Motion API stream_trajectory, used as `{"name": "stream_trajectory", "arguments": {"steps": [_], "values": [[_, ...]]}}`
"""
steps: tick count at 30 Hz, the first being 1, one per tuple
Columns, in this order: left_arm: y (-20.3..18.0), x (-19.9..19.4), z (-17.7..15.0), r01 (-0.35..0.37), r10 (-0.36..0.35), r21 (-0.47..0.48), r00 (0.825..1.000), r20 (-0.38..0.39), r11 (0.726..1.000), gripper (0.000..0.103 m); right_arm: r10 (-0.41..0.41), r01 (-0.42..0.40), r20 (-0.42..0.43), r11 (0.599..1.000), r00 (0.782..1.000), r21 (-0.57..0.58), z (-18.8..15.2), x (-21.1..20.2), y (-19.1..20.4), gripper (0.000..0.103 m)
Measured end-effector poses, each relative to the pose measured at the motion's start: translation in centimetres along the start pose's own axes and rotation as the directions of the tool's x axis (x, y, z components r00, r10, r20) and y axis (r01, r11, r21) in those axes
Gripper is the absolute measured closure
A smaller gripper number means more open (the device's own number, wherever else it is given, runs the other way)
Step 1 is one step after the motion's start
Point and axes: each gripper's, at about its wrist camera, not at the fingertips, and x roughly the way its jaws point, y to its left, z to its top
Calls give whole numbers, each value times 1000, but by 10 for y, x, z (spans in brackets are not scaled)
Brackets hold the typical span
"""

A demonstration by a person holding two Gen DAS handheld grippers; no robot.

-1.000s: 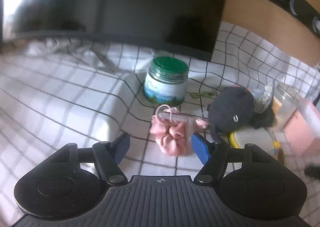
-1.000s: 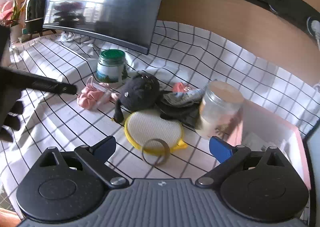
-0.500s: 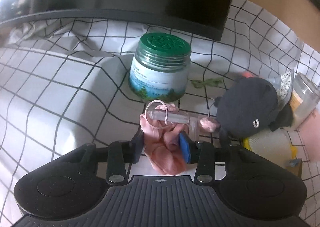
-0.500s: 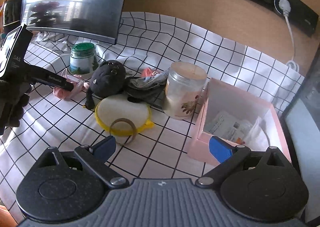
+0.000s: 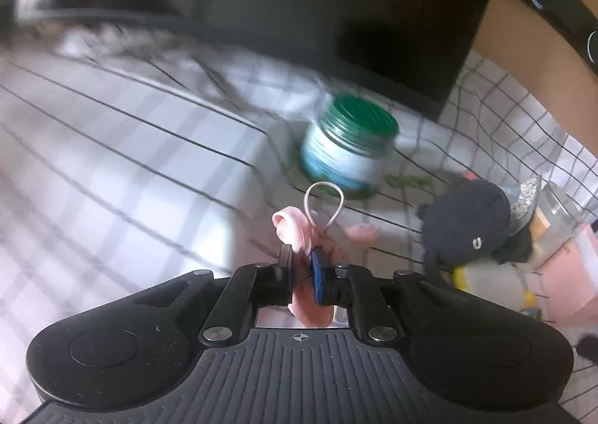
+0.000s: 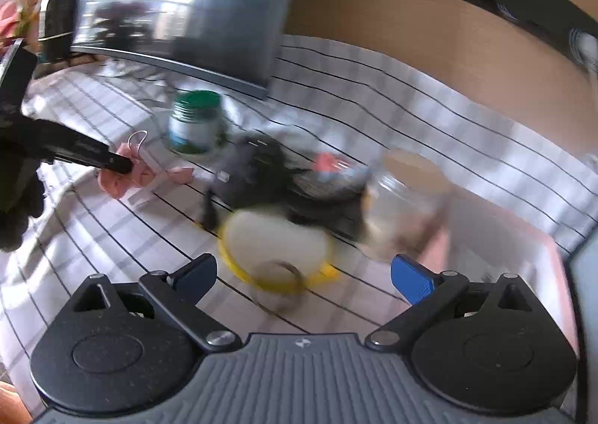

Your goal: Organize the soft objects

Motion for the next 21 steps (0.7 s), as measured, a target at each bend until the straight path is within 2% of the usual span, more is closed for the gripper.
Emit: {"name": "stream_trajectory", "arguments": {"steps": [3,9,12,15,18,21], "values": [[13,-25,-4,-32,32,-4,999,29,999,91,81,-81,6,996,997,-40,18,16,22,3],[39,-59,-16,-84,86,-31,994,67,996,91,235,-235,-15,967,972,-102,49,59,80,4],[53,-69,-21,-97,103,-78,992,75,992,91,304,-308,-49,946,951,-98,60,83,100,10],[63,-80,-24,-100,110,-111,990,91,989,91,377,-383,-76,920,923,-81,67,101,116,10],[69,-90,-27,-108,122,-133,987,105,985,91,414,-421,-93,902,906,-93,67,114,131,10],[77,-100,-30,-121,141,-161,983,118,980,91,409,-421,-116,899,905,-117,62,127,143,10]]}}
